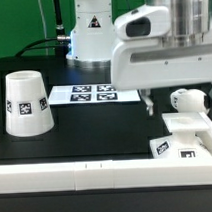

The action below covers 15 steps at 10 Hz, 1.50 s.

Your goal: Assemble lamp

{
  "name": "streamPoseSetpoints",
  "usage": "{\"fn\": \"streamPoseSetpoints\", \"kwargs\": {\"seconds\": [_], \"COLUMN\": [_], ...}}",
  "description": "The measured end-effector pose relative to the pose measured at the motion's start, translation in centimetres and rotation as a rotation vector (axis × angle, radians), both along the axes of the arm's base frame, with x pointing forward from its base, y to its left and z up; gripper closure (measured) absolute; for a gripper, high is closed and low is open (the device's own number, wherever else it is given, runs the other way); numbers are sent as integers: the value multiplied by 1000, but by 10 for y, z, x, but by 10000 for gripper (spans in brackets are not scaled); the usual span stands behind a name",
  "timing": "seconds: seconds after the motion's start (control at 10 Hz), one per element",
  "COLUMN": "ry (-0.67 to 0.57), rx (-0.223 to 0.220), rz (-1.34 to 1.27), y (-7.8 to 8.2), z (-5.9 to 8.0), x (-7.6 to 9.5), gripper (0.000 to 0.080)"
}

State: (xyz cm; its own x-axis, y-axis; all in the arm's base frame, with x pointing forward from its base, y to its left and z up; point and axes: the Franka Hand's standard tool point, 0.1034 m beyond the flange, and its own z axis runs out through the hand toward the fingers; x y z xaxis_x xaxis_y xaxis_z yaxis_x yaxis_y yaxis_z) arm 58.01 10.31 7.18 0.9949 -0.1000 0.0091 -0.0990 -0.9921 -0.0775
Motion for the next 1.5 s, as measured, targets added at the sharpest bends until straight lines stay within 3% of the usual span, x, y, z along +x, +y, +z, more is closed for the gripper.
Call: {"fn": "streamPoseSetpoints", "kwargs": {"seconds": [0.2,0.5,0.9,1.0,1.2,1.5], "ry": [9,33,61,173,292,514], "rx": [-2,-7,-9,-21,-37,-48], "rz": [-21,-13,4,92,163,166], "y": [18,46,43,40,45,42], "z": [8,6,4,1,-1,-4], "x": [-31,-59,-61,-68,-61,-68], "gripper": [101,101,101,101,101,101]}}
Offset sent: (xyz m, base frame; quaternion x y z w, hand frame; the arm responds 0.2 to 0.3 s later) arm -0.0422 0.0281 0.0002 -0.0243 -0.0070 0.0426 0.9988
